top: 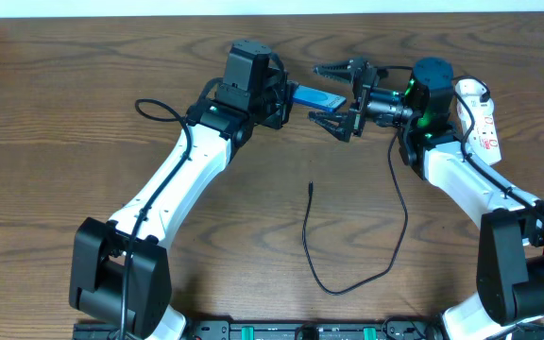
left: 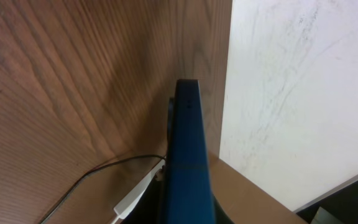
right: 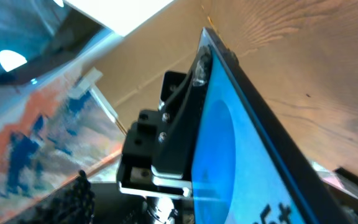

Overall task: Plug charger to phone and switch on socket
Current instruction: 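Open the right gripper and pull the left-held phone leftward, then move the right gripper down to the black cable's plug end, then close the right gripper on the cable just behind the plug, then lift the cable plug and carry it toward the phone's bottom port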

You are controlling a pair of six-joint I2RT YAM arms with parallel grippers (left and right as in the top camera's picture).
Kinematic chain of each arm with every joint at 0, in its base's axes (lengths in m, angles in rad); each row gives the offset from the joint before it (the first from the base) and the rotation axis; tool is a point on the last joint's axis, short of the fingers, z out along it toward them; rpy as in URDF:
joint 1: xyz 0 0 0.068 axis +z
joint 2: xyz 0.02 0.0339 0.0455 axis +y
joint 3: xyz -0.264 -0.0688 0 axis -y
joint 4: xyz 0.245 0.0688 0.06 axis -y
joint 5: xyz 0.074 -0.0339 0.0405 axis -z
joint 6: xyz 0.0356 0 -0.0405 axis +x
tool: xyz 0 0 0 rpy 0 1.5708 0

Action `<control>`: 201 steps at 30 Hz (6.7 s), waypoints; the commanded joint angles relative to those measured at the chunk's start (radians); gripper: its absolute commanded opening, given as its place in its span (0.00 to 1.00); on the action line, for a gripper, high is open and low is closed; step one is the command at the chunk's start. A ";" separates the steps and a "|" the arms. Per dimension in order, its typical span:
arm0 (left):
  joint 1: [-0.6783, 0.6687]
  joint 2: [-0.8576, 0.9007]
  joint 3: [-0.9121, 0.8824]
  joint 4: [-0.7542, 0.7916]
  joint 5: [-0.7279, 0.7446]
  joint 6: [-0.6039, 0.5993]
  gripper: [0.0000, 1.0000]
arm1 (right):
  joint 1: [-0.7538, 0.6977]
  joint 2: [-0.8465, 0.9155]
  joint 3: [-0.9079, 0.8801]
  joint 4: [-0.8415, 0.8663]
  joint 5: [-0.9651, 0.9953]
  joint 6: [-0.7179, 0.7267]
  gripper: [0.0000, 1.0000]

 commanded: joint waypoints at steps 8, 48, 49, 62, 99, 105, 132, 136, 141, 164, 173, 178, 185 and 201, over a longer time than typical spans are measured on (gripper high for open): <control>0.154 0.002 0.003 0.006 0.354 0.079 0.08 | -0.056 -0.008 0.018 -0.001 -0.095 -0.227 0.99; 0.671 0.002 0.003 0.006 1.290 1.204 0.07 | 0.233 -0.011 0.018 -0.664 0.409 -1.259 0.99; 0.677 0.002 0.003 0.006 1.290 1.204 0.07 | 0.236 -0.012 0.018 -0.709 0.455 -1.269 0.99; 0.689 0.002 0.003 0.006 1.268 1.232 0.07 | 0.281 -0.012 0.021 -1.070 0.827 -1.305 0.99; 0.688 0.002 0.003 -0.013 1.268 1.268 0.08 | 0.522 0.114 0.122 -1.255 1.134 -1.138 0.96; 0.688 0.002 0.003 -0.013 1.268 1.268 0.08 | 0.521 0.194 0.254 -1.359 1.134 -1.138 0.94; 0.688 0.002 0.003 -0.013 1.268 1.268 0.07 | 0.521 0.309 0.298 -1.378 1.170 -1.112 0.38; 0.688 0.002 0.003 -0.013 1.268 1.268 0.08 | 0.521 0.309 0.298 -1.367 1.189 -1.112 0.36; 0.689 0.002 0.003 -0.013 1.268 1.268 0.08 | 0.521 0.309 0.298 -1.366 1.190 -1.112 0.22; 0.689 0.002 0.003 -0.013 1.280 1.267 0.07 | 0.471 0.309 0.299 -1.003 -0.065 -1.699 0.01; 0.690 0.002 0.003 0.198 1.279 1.046 0.08 | 0.435 0.309 0.299 -0.739 -0.171 -1.482 0.01; 0.689 0.002 0.003 0.589 1.256 0.703 0.07 | 0.408 0.309 0.299 -0.547 -0.236 -1.318 0.01; 0.689 0.002 0.003 0.901 1.170 0.403 0.07 | 0.389 0.309 0.299 -0.188 -0.247 -1.004 0.01; 0.689 0.002 0.003 0.903 1.122 0.303 0.07 | 0.370 0.309 0.299 0.645 -0.236 -0.414 0.01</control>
